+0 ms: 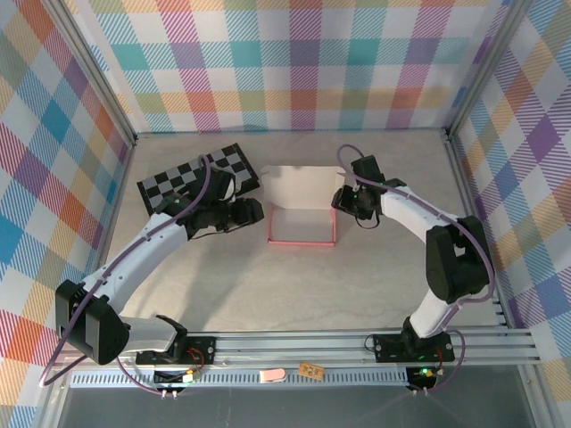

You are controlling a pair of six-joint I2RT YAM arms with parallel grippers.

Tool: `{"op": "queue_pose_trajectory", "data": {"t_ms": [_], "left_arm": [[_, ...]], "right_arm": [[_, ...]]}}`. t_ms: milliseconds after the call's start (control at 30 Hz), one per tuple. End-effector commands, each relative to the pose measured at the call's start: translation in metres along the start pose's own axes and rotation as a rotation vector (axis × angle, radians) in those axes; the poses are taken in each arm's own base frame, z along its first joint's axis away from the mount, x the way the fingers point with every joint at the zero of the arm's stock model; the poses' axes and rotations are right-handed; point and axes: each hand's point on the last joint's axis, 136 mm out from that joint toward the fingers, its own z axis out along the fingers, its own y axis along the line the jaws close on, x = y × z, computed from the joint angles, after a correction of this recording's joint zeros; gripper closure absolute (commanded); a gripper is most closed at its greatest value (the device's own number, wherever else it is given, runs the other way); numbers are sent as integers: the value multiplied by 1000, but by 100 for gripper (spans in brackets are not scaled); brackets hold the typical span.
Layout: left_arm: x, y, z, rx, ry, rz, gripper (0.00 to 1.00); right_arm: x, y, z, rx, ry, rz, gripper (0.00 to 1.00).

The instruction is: Fold the paper box

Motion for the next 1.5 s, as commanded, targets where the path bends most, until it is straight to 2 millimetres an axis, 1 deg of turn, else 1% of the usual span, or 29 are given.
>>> {"op": "queue_pose_trajectory", "data": {"t_ms": [0, 133, 267, 367, 433, 667, 833, 967, 1067, 1200, 1233, 1333, 1400, 1467], "left_arm": [[-2, 0, -1, 17, 4, -5, 48], [1, 3, -4, 13, 9, -2, 48], [3, 5, -7, 10, 10, -4, 48], [3, 5, -9, 12, 5, -4, 48], [4, 5, -10, 14, 6, -4, 48], [4, 7, -8, 9, 9, -5, 49], [4, 8, -8, 5, 4, -4, 49], [2, 11, -6, -11, 2, -2, 49], [-2, 15, -5, -32, -8, -10, 49], [-17, 23, -2, -51, -17, -51, 48], [-22, 25, 0, -56, -16, -56, 47], [-38, 28, 10, -62, -12, -50, 46], [-50, 31, 17, -60, -12, -39, 45], [-65, 34, 23, -56, -22, -24, 44]], "right_arm": [[8, 6, 20, -47, 27, 11, 55], [4, 14, 33, -66, 48, -2, 63], [7, 4, 43, -15, 65, 11, 72], [10, -3, 49, 11, 69, 13, 73], [11, -3, 53, 6, 74, 9, 76], [9, -2, 59, 27, 74, -34, 86], [13, -6, 59, 69, 76, -97, 100], [15, -8, 56, 79, 69, -137, 100], [16, -10, 54, 87, 64, -163, 100], [18, -11, 49, 84, 61, -199, 100], [19, -11, 47, 80, 62, -212, 97], [19, -8, 37, 58, 43, -252, 72], [18, -5, 28, 47, 37, -277, 59], [17, -1, 17, 31, 34, -304, 51]]}}
